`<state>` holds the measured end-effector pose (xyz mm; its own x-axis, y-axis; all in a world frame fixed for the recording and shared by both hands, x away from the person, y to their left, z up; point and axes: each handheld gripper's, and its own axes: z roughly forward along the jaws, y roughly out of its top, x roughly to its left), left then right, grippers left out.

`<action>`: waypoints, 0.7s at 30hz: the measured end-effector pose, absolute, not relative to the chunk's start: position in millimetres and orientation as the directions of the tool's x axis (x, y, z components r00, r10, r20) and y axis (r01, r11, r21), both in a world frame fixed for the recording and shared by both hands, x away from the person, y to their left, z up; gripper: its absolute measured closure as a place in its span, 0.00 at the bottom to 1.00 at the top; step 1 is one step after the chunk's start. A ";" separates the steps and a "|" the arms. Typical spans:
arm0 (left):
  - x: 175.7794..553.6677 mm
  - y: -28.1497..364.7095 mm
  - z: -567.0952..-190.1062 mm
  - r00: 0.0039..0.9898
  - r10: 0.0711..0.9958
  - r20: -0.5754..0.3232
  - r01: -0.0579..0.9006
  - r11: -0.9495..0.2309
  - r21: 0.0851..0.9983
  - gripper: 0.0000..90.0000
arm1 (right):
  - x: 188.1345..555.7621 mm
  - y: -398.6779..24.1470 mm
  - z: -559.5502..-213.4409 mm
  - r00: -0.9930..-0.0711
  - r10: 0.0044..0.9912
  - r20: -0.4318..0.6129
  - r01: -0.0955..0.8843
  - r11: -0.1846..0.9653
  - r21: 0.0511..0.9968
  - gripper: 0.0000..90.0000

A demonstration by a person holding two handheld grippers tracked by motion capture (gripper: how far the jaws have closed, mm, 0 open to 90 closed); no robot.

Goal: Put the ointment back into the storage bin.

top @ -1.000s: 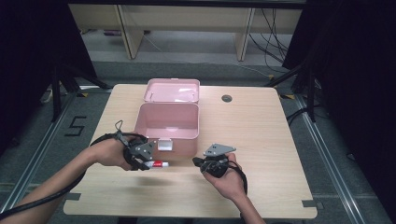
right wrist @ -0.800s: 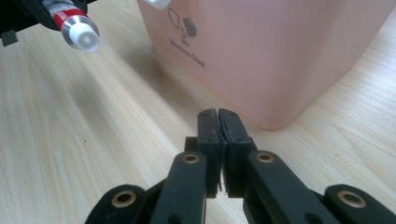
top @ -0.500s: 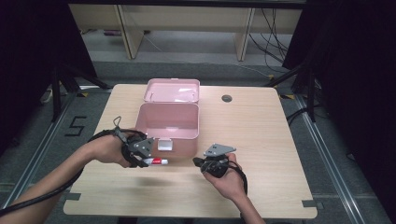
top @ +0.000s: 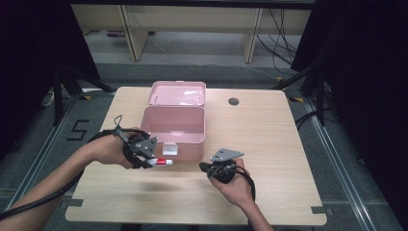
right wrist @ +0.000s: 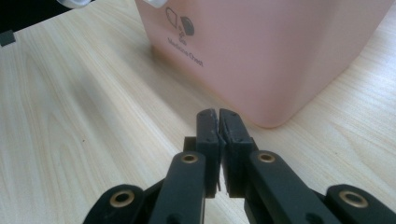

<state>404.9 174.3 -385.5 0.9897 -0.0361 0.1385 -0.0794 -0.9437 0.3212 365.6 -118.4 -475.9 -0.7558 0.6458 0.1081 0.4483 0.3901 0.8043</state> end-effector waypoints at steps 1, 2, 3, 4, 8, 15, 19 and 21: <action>405.4 174.4 -384.6 0.990 -0.035 0.138 -0.078 -0.944 0.322 0.77 | 365.7 -118.6 -475.9 -0.756 0.646 0.109 0.449 0.390 0.804 0.98; 405.8 174.4 -384.0 0.990 -0.035 0.139 -0.078 -0.944 0.321 0.77 | 365.0 -118.2 -475.9 -0.752 0.648 0.118 0.458 0.385 0.801 0.98; 406.6 174.5 -383.0 0.990 -0.035 0.140 -0.079 -0.944 0.321 0.77 | 365.4 -118.3 -476.0 -0.755 0.646 0.114 0.453 0.388 0.803 0.98; 407.2 174.5 -382.3 0.989 -0.036 0.140 -0.080 -0.944 0.319 0.77 | 365.4 -118.3 -476.1 -0.755 0.646 0.114 0.453 0.388 0.803 0.98; 409.5 174.7 -379.6 0.989 -0.036 0.145 -0.081 -0.944 0.319 0.77 | 366.5 -118.8 -477.1 -0.759 0.644 0.096 0.438 0.396 0.808 0.98; 411.3 173.4 -373.8 0.988 -0.039 0.152 -0.087 -0.944 0.318 0.77 | 366.3 -118.7 -476.8 -0.756 0.647 0.102 0.444 0.393 0.805 0.98; 413.1 172.8 -370.4 0.986 -0.040 0.160 -0.090 -0.944 0.318 0.77 | 366.0 -118.6 -477.1 -0.755 0.646 0.114 0.451 0.385 0.805 0.98; 414.0 172.3 -368.5 0.986 -0.038 0.162 -0.089 -0.944 0.318 0.77 | 365.7 -119.0 -476.6 -0.754 0.648 0.107 0.451 0.392 0.802 0.98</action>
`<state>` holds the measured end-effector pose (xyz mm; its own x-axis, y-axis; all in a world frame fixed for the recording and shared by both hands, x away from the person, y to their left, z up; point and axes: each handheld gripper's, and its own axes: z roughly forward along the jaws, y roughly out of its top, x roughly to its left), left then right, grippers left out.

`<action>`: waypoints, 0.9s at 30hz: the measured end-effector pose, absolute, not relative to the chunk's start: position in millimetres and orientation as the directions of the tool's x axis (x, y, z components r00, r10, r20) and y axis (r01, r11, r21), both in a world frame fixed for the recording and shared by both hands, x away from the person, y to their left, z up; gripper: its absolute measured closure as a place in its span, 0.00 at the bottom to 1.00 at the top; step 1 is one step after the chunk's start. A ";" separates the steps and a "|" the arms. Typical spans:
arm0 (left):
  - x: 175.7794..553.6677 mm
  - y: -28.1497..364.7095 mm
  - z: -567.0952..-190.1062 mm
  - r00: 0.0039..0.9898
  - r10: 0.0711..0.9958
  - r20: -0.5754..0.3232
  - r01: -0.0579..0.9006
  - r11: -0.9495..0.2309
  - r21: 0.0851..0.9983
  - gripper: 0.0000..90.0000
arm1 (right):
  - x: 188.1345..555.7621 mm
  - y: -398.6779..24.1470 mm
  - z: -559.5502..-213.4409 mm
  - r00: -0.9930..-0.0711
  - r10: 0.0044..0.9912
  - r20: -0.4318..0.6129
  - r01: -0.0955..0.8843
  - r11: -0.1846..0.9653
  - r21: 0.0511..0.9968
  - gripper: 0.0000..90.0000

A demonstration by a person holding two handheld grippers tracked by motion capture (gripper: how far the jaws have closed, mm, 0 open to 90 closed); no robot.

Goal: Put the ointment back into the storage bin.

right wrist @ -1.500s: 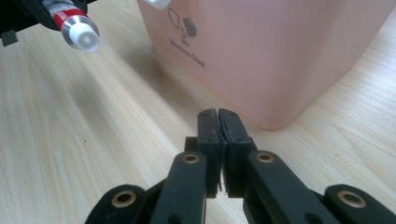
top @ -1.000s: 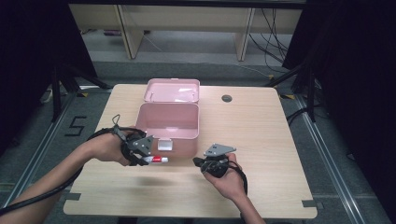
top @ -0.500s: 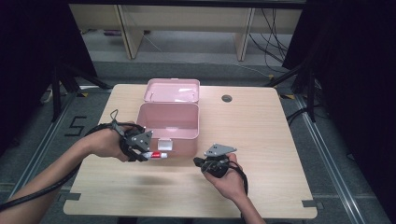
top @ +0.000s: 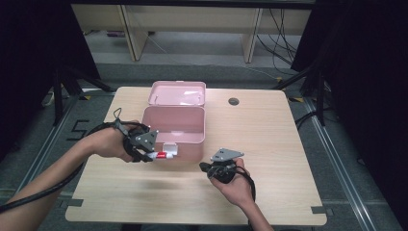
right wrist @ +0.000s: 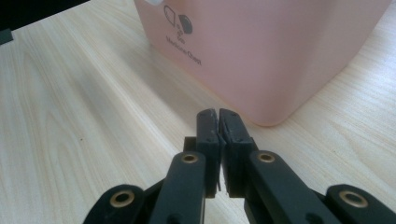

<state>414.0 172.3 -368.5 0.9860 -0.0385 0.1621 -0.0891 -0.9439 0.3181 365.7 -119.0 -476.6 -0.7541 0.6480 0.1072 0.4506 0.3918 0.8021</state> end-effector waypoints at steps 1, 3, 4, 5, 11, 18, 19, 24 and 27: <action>414.2 172.0 -367.5 0.986 -0.038 0.163 -0.089 -0.945 0.316 0.77 | 365.4 -119.0 -476.6 -0.753 0.649 0.111 0.455 0.390 0.801 0.98; 414.9 171.3 -365.5 0.985 -0.045 0.166 -0.096 -0.945 0.313 0.77 | 365.2 -118.8 -476.8 -0.751 0.651 0.113 0.456 0.388 0.801 0.98; 415.1 171.0 -364.9 0.985 -0.043 0.166 -0.094 -0.945 0.314 0.77 | 365.5 -118.9 -477.2 -0.751 0.650 0.111 0.454 0.388 0.802 0.98; 415.5 170.7 -363.7 0.984 -0.048 0.169 -0.099 -0.945 0.311 0.77 | 367.0 -119.7 -477.3 -0.761 0.642 0.094 0.436 0.399 0.807 0.98; 418.7 169.0 -358.9 0.983 -0.048 0.177 -0.102 -0.945 0.312 0.77 | 365.9 -119.2 -477.1 -0.755 0.648 0.107 0.448 0.390 0.804 0.98; 423.6 168.5 -354.7 0.981 -0.045 0.190 -0.104 -0.943 0.317 0.77 | 366.1 -118.8 -476.9 -0.756 0.646 0.109 0.451 0.392 0.802 0.98; 424.2 168.5 -354.3 0.980 -0.046 0.192 -0.106 -0.943 0.315 0.77 | 366.7 -118.9 -477.6 -0.759 0.644 0.096 0.440 0.397 0.806 0.98; 427.7 168.1 -352.8 0.980 -0.046 0.195 -0.107 -0.943 0.315 0.77 | 366.9 -119.7 -477.4 -0.756 0.647 0.099 0.443 0.395 0.805 0.98; 430.4 167.7 -350.9 0.978 -0.055 0.201 -0.115 -0.945 0.305 0.77 | 365.9 -118.8 -477.4 -0.754 0.648 0.109 0.450 0.388 0.804 0.98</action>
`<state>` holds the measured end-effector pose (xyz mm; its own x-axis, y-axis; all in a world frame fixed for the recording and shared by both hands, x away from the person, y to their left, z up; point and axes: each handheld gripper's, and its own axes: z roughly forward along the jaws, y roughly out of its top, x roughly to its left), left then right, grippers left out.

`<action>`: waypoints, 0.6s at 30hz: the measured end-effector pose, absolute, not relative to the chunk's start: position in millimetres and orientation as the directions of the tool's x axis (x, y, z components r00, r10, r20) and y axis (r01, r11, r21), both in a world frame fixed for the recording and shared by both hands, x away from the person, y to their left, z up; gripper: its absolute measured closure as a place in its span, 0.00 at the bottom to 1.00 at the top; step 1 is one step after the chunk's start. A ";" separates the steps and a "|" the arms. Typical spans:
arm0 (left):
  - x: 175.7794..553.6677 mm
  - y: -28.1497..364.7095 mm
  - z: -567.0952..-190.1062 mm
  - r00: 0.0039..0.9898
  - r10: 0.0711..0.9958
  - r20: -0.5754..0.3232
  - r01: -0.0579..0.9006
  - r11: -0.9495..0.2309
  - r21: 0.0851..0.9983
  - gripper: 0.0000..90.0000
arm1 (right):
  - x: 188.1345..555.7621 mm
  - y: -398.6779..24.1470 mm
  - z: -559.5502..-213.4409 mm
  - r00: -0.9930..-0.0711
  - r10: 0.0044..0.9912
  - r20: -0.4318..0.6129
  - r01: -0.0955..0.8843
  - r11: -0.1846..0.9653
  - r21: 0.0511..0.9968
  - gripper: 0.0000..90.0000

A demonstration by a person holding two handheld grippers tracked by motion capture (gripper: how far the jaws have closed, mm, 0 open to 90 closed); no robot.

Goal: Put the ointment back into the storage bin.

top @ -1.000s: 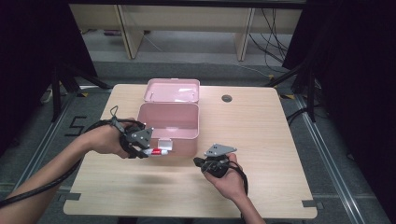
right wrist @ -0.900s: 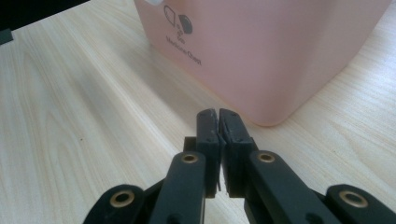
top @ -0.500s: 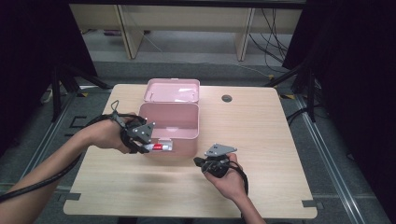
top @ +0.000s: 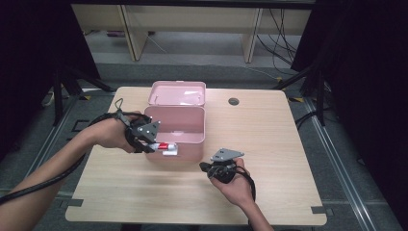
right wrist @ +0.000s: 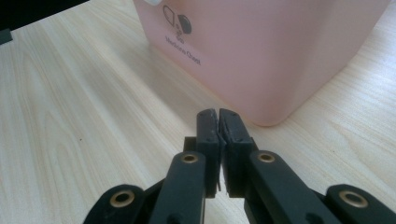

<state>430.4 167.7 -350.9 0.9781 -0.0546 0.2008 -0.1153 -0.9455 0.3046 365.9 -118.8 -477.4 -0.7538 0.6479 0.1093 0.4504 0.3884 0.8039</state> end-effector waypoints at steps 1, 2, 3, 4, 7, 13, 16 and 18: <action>430.5 167.5 -350.9 0.980 -0.041 0.196 -0.103 -0.943 0.315 0.77 | 365.8 -119.1 -476.7 -0.753 0.648 0.114 0.456 0.389 0.801 0.98; 431.1 167.3 -350.2 0.980 -0.039 0.196 -0.102 -0.942 0.319 0.77 | 366.7 -119.4 -477.3 -0.759 0.643 0.101 0.442 0.395 0.805 0.98; 431.5 166.9 -349.6 0.980 -0.037 0.198 -0.101 -0.941 0.324 0.77 | 366.0 -118.9 -477.3 -0.754 0.648 0.111 0.452 0.388 0.803 0.98; 431.8 166.7 -349.1 0.979 -0.038 0.198 -0.102 -0.940 0.324 0.77 | 365.2 -118.5 -477.2 -0.749 0.652 0.117 0.460 0.384 0.801 0.98; 433.5 165.5 -347.1 0.979 -0.038 0.201 -0.103 -0.940 0.325 0.77 | 367.2 -119.4 -477.5 -0.761 0.641 0.096 0.436 0.397 0.808 0.98; 437.9 164.2 -343.2 0.978 -0.037 0.206 -0.103 -0.942 0.320 0.77 | 367.2 -119.6 -478.0 -0.761 0.642 0.096 0.435 0.395 0.810 0.98; 440.2 162.6 -340.8 0.976 -0.043 0.211 -0.110 -0.941 0.319 0.77 | 367.0 -120.4 -477.2 -0.760 0.642 0.100 0.441 0.398 0.804 0.98; 441.9 161.1 -339.3 0.976 -0.046 0.214 -0.113 -0.943 0.314 0.77 | 367.1 -121.1 -477.2 -0.761 0.642 0.090 0.435 0.403 0.805 0.98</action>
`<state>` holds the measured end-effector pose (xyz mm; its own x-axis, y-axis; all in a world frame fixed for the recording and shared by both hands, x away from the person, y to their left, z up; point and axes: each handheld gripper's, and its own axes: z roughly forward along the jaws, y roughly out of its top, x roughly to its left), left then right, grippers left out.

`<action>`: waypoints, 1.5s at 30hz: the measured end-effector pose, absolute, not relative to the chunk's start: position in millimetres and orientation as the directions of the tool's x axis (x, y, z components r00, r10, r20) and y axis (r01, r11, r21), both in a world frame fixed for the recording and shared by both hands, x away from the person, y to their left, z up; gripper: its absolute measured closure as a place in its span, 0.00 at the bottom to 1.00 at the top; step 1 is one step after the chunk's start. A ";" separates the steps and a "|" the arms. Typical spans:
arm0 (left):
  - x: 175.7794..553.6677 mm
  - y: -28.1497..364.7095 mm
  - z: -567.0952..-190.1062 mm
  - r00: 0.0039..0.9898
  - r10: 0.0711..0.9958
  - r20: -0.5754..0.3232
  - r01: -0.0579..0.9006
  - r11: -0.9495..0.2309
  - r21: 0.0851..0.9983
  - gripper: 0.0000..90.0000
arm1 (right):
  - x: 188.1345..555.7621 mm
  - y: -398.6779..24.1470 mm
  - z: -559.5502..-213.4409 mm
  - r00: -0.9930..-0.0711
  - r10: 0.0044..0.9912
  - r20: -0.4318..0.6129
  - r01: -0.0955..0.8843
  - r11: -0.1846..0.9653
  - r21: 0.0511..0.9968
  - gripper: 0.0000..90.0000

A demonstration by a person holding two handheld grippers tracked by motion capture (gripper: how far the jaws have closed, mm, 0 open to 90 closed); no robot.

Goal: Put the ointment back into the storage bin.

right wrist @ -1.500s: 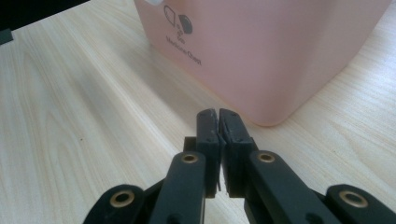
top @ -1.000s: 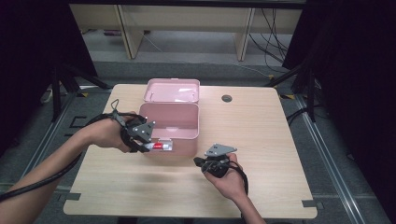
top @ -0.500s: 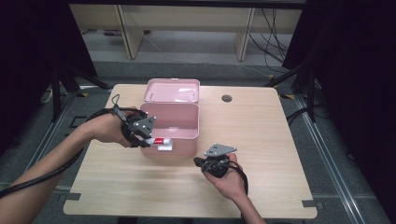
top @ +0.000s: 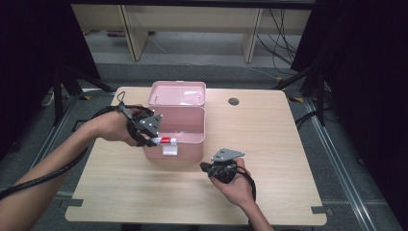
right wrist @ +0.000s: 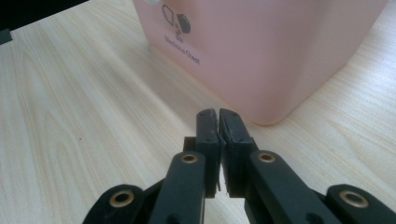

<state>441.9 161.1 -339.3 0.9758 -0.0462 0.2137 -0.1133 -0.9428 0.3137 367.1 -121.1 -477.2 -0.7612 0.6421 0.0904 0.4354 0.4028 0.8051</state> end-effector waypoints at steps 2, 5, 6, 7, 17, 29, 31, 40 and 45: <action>444.0 160.4 -337.9 0.975 -0.055 0.217 -0.121 -0.945 0.303 0.77 | 365.3 -120.8 -476.8 -0.750 0.650 0.120 0.462 0.386 0.798 0.98; 447.4 159.5 -337.2 0.974 -0.040 0.221 -0.110 -0.943 0.315 0.77 | 365.7 -121.4 -477.4 -0.752 0.650 0.111 0.454 0.388 0.802 0.98; 448.3 159.3 -337.0 0.975 -0.040 0.218 -0.108 -0.943 0.313 0.77 | 365.6 -121.5 -477.5 -0.751 0.651 0.111 0.454 0.387 0.802 0.98; 449.9 159.0 -336.8 0.974 -0.042 0.222 -0.112 -0.943 0.314 0.77 | 365.3 -121.5 -477.4 -0.750 0.652 0.113 0.457 0.386 0.801 0.98; 458.8 156.1 -336.2 0.973 -0.051 0.227 -0.121 -0.945 0.303 0.77 | 366.9 -122.2 -478.2 -0.758 0.645 0.098 0.443 0.397 0.804 0.98; 470.4 151.1 -339.9 0.972 -0.066 0.224 -0.131 -0.949 0.288 0.77 | 366.2 -123.2 -477.5 -0.749 0.653 0.111 0.458 0.390 0.799 0.98; 473.2 150.8 -340.9 0.973 -0.064 0.221 -0.128 -0.949 0.290 0.77 | 366.4 -123.1 -477.7 -0.750 0.652 0.110 0.457 0.392 0.798 0.98; 480.8 149.1 -346.8 0.976 -0.073 0.205 -0.130 -0.952 0.276 0.77 | 367.3 -123.1 -478.9 -0.754 0.650 0.094 0.442 0.395 0.805 0.98; 483.6 148.3 -351.8 0.979 -0.071 0.192 -0.122 -0.956 0.268 0.77 | 367.6 -122.8 -479.4 -0.760 0.644 0.085 0.432 0.403 0.807 0.98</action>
<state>483.6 148.3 -351.8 0.9787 -0.0711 0.1923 -0.1221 -0.9556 0.2680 367.6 -122.8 -479.4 -0.7600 0.6444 0.0853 0.4321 0.4028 0.8069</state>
